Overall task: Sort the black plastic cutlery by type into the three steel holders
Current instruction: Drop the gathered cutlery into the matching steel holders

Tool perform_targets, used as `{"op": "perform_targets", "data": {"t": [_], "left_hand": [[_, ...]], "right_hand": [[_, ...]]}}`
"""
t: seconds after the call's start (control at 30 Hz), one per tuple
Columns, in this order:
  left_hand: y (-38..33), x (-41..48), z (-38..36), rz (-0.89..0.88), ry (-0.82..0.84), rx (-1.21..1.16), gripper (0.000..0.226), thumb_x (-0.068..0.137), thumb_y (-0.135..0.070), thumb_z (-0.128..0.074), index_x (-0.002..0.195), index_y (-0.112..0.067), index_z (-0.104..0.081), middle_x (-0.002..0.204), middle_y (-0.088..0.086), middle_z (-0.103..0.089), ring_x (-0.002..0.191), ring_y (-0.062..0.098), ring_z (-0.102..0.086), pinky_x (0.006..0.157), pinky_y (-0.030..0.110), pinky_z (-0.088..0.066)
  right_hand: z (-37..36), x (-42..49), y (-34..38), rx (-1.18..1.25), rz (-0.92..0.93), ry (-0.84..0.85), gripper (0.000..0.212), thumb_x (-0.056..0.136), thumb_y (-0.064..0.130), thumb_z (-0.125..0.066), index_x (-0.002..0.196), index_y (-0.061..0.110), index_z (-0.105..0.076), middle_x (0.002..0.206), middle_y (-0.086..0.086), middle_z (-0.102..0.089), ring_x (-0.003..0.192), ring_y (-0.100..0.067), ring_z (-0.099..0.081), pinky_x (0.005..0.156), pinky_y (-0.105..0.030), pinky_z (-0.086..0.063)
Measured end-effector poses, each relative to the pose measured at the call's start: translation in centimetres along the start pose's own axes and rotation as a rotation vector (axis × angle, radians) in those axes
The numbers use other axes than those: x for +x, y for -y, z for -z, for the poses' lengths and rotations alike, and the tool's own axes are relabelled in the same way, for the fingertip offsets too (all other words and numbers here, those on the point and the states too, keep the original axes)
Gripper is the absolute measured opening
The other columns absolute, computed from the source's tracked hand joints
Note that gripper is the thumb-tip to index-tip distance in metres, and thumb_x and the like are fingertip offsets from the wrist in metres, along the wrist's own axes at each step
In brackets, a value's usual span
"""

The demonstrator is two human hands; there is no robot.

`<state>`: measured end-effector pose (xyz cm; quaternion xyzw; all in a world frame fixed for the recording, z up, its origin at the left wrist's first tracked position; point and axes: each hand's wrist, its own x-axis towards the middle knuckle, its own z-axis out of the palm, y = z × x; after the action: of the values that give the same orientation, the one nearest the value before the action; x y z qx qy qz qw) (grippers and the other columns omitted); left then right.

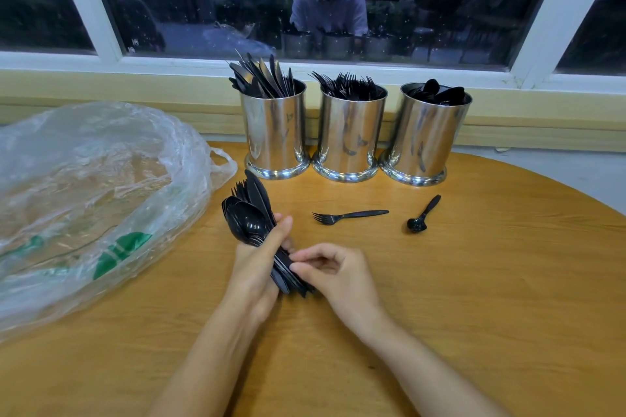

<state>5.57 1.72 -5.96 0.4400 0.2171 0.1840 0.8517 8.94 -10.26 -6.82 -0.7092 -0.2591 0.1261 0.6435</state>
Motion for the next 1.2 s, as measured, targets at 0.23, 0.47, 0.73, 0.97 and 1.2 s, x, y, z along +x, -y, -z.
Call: {"op": "perform_targets", "data": {"t": [0.23,0.47,0.73,0.97,1.2], "left_hand": [[-0.5,0.3,0.6,0.018,-0.022,-0.125,0.010,0.095,-0.017,-0.060,0.105,-0.013,-0.060,0.069,-0.003,-0.058,0.053,0.009,-0.050,0.052,0.022,-0.047],[-0.5,0.2,0.5,0.027,0.045,-0.147,0.009,0.092,-0.018,-0.063,0.099,-0.015,-0.060,0.070,-0.003,-0.056,0.055,0.008,-0.049,0.051,0.020,-0.047],[-0.5,0.3,0.6,0.050,0.042,-0.140,0.013,0.093,-0.018,-0.063,0.106,-0.015,-0.060,0.069,-0.003,-0.058,0.056,0.008,-0.051,0.054,0.021,-0.049],[-0.5,0.3,0.6,0.061,0.046,-0.139,0.012,0.092,-0.018,-0.063,0.104,-0.015,-0.062,0.069,-0.003,-0.059,0.057,0.008,-0.052,0.058,0.022,-0.048],[-0.2,0.4,0.5,0.076,0.024,-0.124,0.011,0.092,-0.018,-0.064,0.102,-0.015,-0.063,0.070,-0.002,-0.059,0.059,0.009,-0.053,0.058,0.023,-0.050]], "right_hand": [[6.0,2.5,-1.6,-0.537,0.075,-0.152,0.020,0.087,0.011,-0.069,0.107,0.014,-0.072,0.099,0.005,-0.065,0.083,-0.003,-0.059,0.082,-0.015,-0.049],[8.8,5.7,-3.6,-1.002,0.073,-0.095,0.037,0.100,0.005,-0.045,0.136,0.010,-0.052,0.138,-0.003,-0.048,0.126,-0.020,-0.042,0.103,-0.029,-0.037],[8.4,7.5,-3.5,-1.337,0.024,0.000,0.055,0.091,-0.008,-0.046,0.141,0.015,-0.047,0.136,-0.003,-0.053,0.126,-0.021,-0.042,0.096,-0.035,-0.046],[8.4,6.7,-3.2,-1.417,0.125,-0.061,0.016,0.094,0.014,-0.056,0.106,0.021,-0.066,0.097,0.005,-0.066,0.092,-0.016,-0.051,0.071,-0.027,-0.039],[6.4,4.0,-1.0,-0.652,0.031,-0.250,0.013,0.097,0.032,-0.053,0.087,0.023,-0.052,0.074,0.006,-0.060,0.063,-0.016,-0.059,0.056,-0.036,-0.049]]}}
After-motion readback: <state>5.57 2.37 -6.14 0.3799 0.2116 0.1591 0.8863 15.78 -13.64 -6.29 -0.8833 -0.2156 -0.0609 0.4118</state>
